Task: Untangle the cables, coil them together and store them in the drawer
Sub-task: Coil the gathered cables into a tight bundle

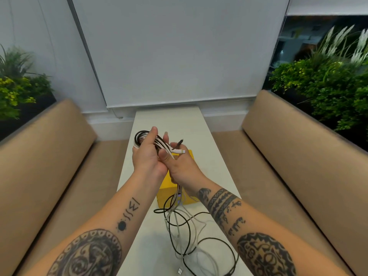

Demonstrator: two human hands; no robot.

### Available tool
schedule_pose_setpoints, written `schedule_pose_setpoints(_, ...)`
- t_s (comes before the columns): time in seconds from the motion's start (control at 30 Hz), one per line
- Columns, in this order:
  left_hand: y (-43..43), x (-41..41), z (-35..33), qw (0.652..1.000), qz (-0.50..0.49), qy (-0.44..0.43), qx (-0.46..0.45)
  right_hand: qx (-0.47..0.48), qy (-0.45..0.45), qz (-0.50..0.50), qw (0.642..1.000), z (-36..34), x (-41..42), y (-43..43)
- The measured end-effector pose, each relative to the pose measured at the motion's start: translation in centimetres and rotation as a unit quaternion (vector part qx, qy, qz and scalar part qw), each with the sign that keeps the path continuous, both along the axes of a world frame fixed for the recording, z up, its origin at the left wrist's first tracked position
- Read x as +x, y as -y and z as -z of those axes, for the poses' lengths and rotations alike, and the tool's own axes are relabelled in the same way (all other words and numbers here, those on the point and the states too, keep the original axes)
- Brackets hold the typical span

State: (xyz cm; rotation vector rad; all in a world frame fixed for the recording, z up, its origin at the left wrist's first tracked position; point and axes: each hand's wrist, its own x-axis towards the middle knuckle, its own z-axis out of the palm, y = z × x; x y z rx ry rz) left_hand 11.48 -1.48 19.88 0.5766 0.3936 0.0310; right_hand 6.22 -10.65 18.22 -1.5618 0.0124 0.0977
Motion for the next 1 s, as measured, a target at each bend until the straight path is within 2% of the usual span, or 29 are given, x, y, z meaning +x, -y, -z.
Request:
schedule_pose_setpoints(0.17, -0.1, -0.4, 0.4, 1.0, -0.013, -0.021, 0.005, 0.1, 0.034, 0.011, 0.994, 0.1, 0.0, -0.4)
schedule_pose_setpoints(0.27, -0.1, -1.2, 0.2, 0.999, 0.018, -0.025, 0.017, 0.132, 0.038, 0.029, 0.99, 0.4, 0.2, -1.0)
schedule_pose_setpoints(0.4, 0.2, -2.1, 0.8, 0.995, 0.027, -0.021, 0.094, 0.087, 0.036, 0.048, 0.994, -0.1, 0.4, -1.2)
schedule_pose_setpoints(0.53, -0.3, -2.2, 1.2, 0.985, 0.089, -0.007, 0.144, 0.071, 0.009, 0.028, 0.997, -0.8, 1.2, 0.3)
schedule_pose_setpoints(0.7, -1.8, -2.5, 2.3, 0.977, 0.183, -0.004, 0.11, 0.066, -0.011, 0.006, 0.998, -0.8, 2.4, 2.4)
schedule_pose_setpoints(0.77, -1.6, -3.1, 2.2, 0.977, 0.191, 0.012, 0.093, 0.06, -0.013, 0.001, 0.998, -0.6, 2.4, 2.5)
schedule_pose_setpoints(0.83, -0.6, -3.7, 2.0, 0.983, 0.14, 0.02, 0.119, 0.05, -0.017, 0.0, 0.999, -0.3, 2.1, 1.7)
schedule_pose_setpoints(0.93, 0.1, -3.3, 2.2, 0.989, 0.002, 0.0, 0.149, 0.07, -0.057, -0.014, 0.996, 0.1, 1.1, 0.0)
schedule_pose_setpoints(1.0, 0.1, -2.9, 2.5, 0.987, -0.01, -0.019, 0.159, 0.091, -0.079, -0.033, 0.992, 0.3, 0.7, -0.6)
